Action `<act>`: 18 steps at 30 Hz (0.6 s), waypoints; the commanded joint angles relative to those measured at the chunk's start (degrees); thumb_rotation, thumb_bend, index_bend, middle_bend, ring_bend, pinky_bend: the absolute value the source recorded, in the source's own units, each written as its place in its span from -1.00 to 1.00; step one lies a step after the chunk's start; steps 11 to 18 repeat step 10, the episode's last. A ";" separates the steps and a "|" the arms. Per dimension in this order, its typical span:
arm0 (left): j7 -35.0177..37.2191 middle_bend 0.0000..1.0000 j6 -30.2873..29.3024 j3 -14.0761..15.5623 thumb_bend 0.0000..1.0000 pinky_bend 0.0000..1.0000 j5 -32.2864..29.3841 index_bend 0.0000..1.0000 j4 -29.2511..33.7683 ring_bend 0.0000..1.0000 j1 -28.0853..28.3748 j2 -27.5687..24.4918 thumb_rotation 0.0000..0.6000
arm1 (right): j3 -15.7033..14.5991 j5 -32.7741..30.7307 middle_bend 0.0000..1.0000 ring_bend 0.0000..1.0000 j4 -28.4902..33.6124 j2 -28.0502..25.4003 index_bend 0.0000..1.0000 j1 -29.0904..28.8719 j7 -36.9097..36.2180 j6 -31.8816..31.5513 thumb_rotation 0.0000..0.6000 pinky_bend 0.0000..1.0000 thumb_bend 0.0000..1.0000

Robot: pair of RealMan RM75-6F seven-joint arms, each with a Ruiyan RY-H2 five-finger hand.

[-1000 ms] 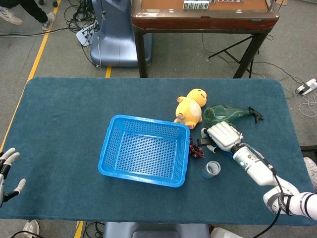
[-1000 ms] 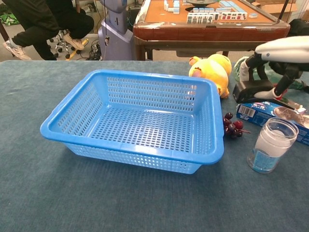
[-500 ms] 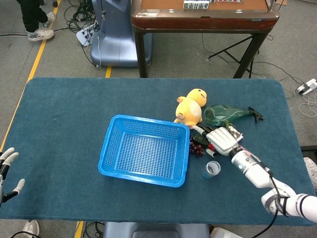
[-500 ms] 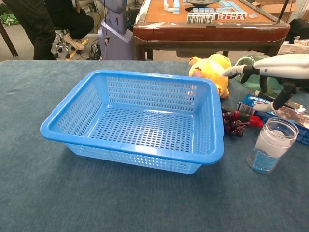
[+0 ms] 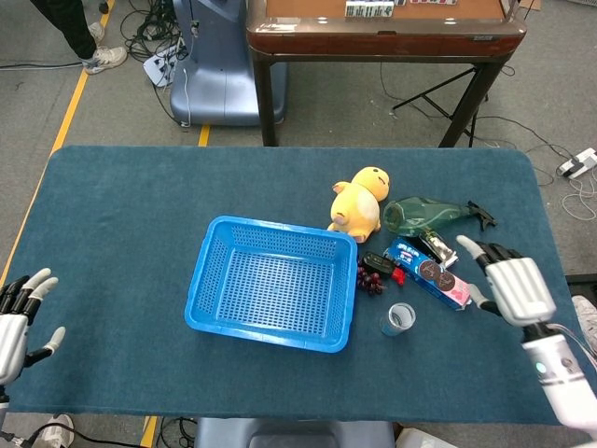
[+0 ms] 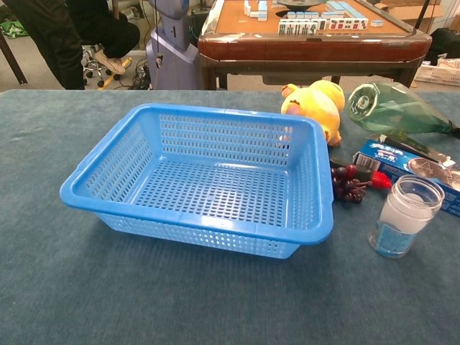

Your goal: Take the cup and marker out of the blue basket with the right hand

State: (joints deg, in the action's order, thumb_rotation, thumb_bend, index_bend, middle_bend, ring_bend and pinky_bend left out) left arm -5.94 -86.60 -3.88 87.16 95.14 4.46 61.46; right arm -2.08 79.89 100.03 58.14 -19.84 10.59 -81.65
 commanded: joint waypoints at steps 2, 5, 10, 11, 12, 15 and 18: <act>-1.00 -0.77 0.84 -0.05 -0.38 -0.80 0.07 -0.61 0.81 -0.82 0.77 0.20 1.00 | -2.85 1.50 -0.43 -0.43 1.89 -0.76 -0.66 10.68 2.30 -11.53 1.00 -0.15 -0.42; -1.68 -0.77 0.94 -0.10 -0.38 -0.80 0.19 -0.61 1.38 -0.82 1.08 0.22 1.00 | -3.82 2.42 -0.42 -0.43 0.95 0.22 -0.64 14.80 1.16 -15.36 1.00 -0.15 -0.42; -2.80 -0.77 1.26 0.02 -0.38 -0.80 0.23 -0.61 2.26 -0.82 1.46 0.23 1.00 | -3.50 3.55 -0.41 -0.42 -0.17 0.81 -0.63 17.83 -0.22 -17.54 1.00 -0.14 -0.42; -2.80 -0.77 1.26 0.02 -0.38 -0.80 0.23 -0.61 2.26 -0.82 1.46 0.23 1.00 | -3.50 3.55 -0.41 -0.42 -0.17 0.81 -0.63 17.83 -0.22 -17.54 1.00 -0.14 -0.42; -2.80 -0.77 1.26 0.02 -0.38 -0.80 0.23 -0.61 2.26 -0.82 1.46 0.23 1.00 | -3.50 3.55 -0.41 -0.42 -0.17 0.81 -0.63 17.83 -0.22 -17.54 1.00 -0.14 -0.42; -2.80 -0.77 1.26 0.02 -0.38 -0.80 0.23 -0.61 2.26 -0.82 1.46 0.23 1.00 | -3.50 3.55 -0.41 -0.42 -0.17 0.81 -0.63 17.83 -0.22 -17.54 1.00 -0.14 -0.42; -2.80 -0.77 1.26 0.02 -0.38 -0.80 0.23 -0.61 2.26 -0.82 1.46 0.23 1.00 | -3.50 3.55 -0.41 -0.42 -0.17 0.81 -0.63 17.83 -0.22 -17.54 1.00 -0.14 -0.42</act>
